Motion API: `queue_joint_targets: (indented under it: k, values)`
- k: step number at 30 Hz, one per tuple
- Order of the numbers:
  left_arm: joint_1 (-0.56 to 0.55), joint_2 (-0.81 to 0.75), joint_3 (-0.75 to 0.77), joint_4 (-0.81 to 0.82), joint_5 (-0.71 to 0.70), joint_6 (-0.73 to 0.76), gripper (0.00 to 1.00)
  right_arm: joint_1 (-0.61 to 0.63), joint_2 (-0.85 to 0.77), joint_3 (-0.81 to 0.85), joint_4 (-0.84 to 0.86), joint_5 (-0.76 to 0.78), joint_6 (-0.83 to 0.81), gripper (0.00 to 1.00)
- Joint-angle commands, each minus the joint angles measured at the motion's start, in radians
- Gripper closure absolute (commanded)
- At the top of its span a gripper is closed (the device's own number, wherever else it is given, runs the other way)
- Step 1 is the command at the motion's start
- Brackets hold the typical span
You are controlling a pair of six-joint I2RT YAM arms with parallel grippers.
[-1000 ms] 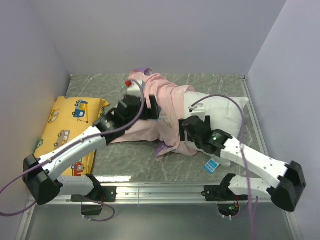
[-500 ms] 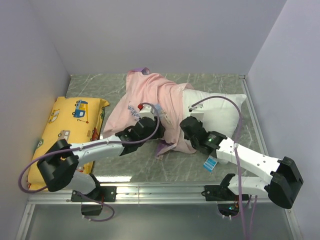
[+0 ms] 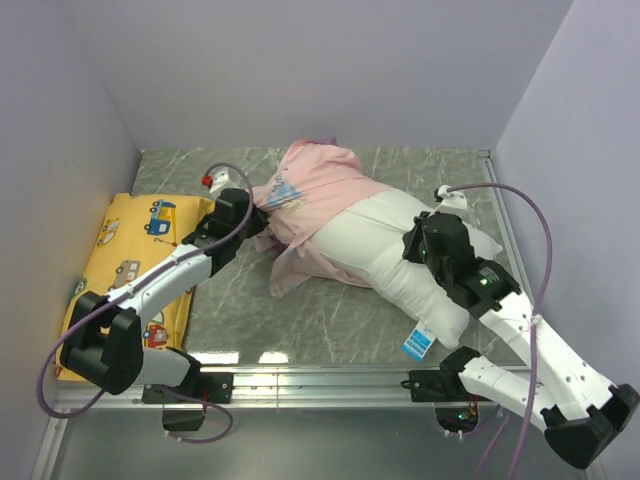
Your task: Remove the pillowcase from the pillow
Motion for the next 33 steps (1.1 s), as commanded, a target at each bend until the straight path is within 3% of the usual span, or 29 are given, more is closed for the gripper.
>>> queue_joint_targets:
  k: [1,6,11,13,18,22,27,30,33]
  values:
    - [0.181,-0.04,-0.018,-0.119,-0.139,0.024,1.0,-0.06,-0.092,0.116,-0.117,0.104,-0.071,1.0]
    - [0.134,-0.138,0.025,-0.193,-0.198,0.085,1.0,-0.06,-0.11,0.194,-0.155,0.023,-0.097,1.0]
    - [-0.119,-0.362,0.117,-0.318,-0.393,0.191,0.99,-0.06,-0.132,0.286,-0.173,-0.1,-0.119,1.0]
    - [-0.228,-0.429,0.167,-0.334,-0.386,0.246,1.0,-0.059,-0.105,0.34,-0.195,-0.165,-0.145,0.95]
    - [-0.372,-0.387,0.353,-0.515,-0.272,0.286,1.0,-0.053,-0.032,0.372,-0.201,-0.246,-0.176,0.92]
    - [-0.553,-0.332,0.485,-0.52,-0.286,0.329,1.0,-0.045,0.044,0.35,-0.163,-0.241,-0.168,0.91]
    - [-0.592,-0.23,0.622,-0.457,-0.22,0.383,1.0,-0.047,0.338,0.314,-0.029,-0.252,-0.185,0.92]
    - [-0.592,-0.151,0.72,-0.438,-0.29,0.41,1.0,-0.045,0.559,0.308,0.081,-0.371,-0.197,0.93]
    - [-0.575,-0.029,0.917,-0.499,-0.398,0.443,1.0,-0.034,0.776,0.381,0.087,-0.46,-0.217,0.92]
